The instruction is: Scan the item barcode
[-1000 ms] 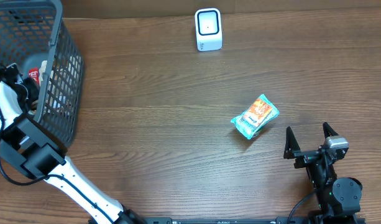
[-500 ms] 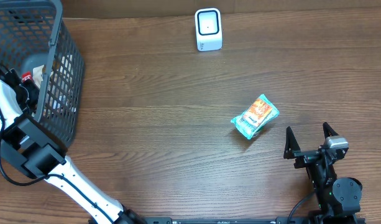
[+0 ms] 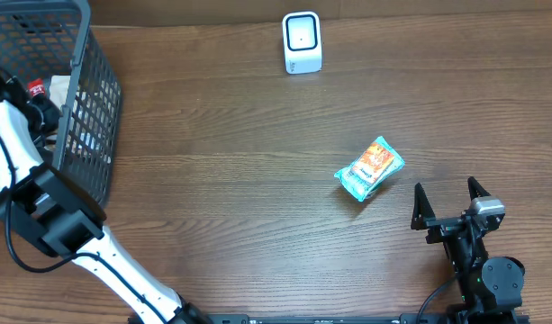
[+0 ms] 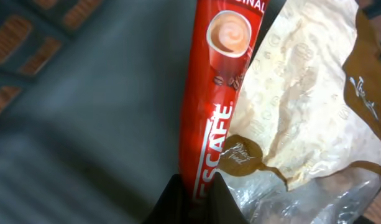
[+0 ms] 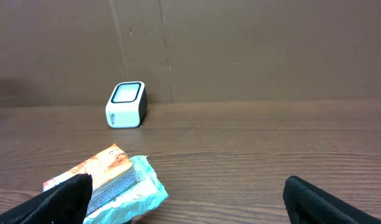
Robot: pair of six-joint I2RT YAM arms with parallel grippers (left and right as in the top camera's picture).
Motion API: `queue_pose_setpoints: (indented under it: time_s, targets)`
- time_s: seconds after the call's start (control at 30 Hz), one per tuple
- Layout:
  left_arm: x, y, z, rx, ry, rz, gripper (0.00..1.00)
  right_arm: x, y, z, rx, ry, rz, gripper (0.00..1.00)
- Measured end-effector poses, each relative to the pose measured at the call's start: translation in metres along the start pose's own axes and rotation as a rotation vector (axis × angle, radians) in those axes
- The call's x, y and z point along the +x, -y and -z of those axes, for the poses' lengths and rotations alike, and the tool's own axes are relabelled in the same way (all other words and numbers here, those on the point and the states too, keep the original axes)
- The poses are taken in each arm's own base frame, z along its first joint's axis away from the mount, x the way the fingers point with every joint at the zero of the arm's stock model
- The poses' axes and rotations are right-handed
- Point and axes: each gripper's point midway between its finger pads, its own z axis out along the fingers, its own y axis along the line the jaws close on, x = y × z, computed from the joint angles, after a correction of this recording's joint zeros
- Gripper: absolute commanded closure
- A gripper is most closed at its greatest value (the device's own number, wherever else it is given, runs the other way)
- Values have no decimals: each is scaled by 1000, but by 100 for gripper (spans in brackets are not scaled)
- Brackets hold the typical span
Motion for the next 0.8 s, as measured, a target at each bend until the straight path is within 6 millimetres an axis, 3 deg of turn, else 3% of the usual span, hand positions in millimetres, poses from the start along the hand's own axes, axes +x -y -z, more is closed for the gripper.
queue_pose_setpoints:
  time_s: [0.17,0.37,0.57,0.7,0.8]
  targets:
    - [-12,9,25,-1,55,3,96,0,0,0,0,0,0,0]
    - [-44,24,111,27,230,7,96,0,0,0,0,0,0,0]
    - [-61,39,193,66,391,19,96,0,0,0,0,0,1,0]
    - [-61,50,228,86,448,11,96,0,0,0,0,-1,0,0]
    - [-56,58,238,97,451,-2,96,0,0,0,0,0,0,0]
